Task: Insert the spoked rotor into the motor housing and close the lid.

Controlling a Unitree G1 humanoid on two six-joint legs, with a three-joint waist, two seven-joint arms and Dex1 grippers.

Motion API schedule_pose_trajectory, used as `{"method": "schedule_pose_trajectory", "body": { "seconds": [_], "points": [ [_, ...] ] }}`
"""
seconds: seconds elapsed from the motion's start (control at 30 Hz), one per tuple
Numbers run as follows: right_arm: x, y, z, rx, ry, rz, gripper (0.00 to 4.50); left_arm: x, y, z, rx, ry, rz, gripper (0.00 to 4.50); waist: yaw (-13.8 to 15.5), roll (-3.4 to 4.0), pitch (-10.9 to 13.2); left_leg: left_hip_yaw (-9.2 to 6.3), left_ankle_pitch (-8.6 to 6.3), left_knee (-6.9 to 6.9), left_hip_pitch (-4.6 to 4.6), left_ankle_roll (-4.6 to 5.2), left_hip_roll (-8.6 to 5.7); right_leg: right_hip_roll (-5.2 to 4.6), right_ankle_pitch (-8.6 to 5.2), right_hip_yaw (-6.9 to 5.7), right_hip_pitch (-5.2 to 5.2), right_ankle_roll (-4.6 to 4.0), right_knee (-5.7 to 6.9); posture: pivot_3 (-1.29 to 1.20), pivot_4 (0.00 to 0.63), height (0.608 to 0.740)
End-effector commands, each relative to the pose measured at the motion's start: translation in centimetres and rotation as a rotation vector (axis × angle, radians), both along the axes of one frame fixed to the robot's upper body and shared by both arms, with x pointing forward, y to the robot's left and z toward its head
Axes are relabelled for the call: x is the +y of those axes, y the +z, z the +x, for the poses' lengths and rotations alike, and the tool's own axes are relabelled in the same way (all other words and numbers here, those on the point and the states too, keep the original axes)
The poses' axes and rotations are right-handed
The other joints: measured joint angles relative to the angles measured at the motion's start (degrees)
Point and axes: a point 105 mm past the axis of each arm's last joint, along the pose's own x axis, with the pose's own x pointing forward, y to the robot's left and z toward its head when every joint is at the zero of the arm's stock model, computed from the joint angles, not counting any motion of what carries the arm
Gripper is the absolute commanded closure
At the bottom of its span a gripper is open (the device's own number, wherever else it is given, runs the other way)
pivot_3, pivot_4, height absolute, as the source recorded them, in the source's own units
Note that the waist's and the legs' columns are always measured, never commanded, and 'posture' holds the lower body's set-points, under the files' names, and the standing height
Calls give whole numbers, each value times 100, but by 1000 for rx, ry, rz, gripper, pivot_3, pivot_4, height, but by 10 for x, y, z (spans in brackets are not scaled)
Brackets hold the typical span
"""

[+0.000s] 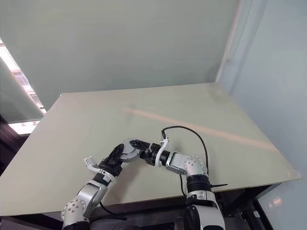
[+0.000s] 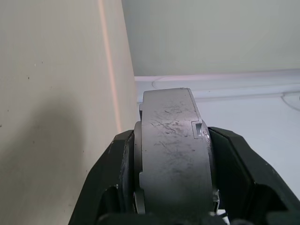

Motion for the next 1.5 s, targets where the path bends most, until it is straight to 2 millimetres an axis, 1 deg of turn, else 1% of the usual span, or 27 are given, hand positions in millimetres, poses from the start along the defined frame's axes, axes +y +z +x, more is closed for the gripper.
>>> {"method": "schedule_pose_trajectory", "body": {
  "seconds": [0.03,0.3,0.4,0.5,0.67,0.87,0.93,1.17,1.33,1.5],
  "points": [
    [17,22,0,-87,2,58,0,2,21,8,-88,27,-50,2492,0,0,0,0,0,0,0,0,0,0,0,1,0,0,0,0,0,740],
    [9,16,10,-251,-86,-37,0,15,32,16,-130,121,-77,2499,0,-1,0,-1,0,0,1,0,1,1,0,-1,0,0,1,0,0,740],
    [3,14,13,-381,-122,-111,0,26,37,19,-143,165,-31,2499,2,-1,-1,-1,0,0,1,0,0,1,0,0,1,1,0,0,0,740],
    [-2,12,12,-526,-122,-203,0,37,39,23,-145,205,69,2500,5,-3,-1,-1,0,2,0,-1,0,1,0,0,1,1,-1,0,0,740],
    [-11,14,5,-833,-54,-384,0,68,31,30,-89,273,415,2504,-5,-4,0,-2,1,3,4,-3,-1,2,1,0,3,1,2,0,0,740],
    [-15,8,-4,-1084,42,-546,0,103,27,38,-18,380,618,2506,34,-9,0,-4,1,3,5,-4,-1,3,1,1,3,1,2,0,0,740],
    [-13,6,-9,-1146,75,-579,0,109,25,40,-3,400,647,2506,90,-16,0,-4,1,5,5,-4,-1,3,1,2,4,1,3,0,0,740],
    [-8,1,-17,-1281,131,-644,0,111,16,46,21,390,725,2506,148,-49,0,-7,1,5,4,-4,-2,2,2,0,4,0,3,0,0,740],
    [-8,-1,-18,-1291,123,-649,0,111,12,48,30,387,766,2506,155,-74,-1,-9,1,9,8,-5,-2,2,5,-1,10,-3,3,0,0,740],
    [-8,-2,-17,-1291,115,-656,0,114,6,48,61,390,823,2506,155,-78,-2,-10,1,9,9,-5,-2,1,6,0,10,-5,4,0,0,740]
  ]
}}
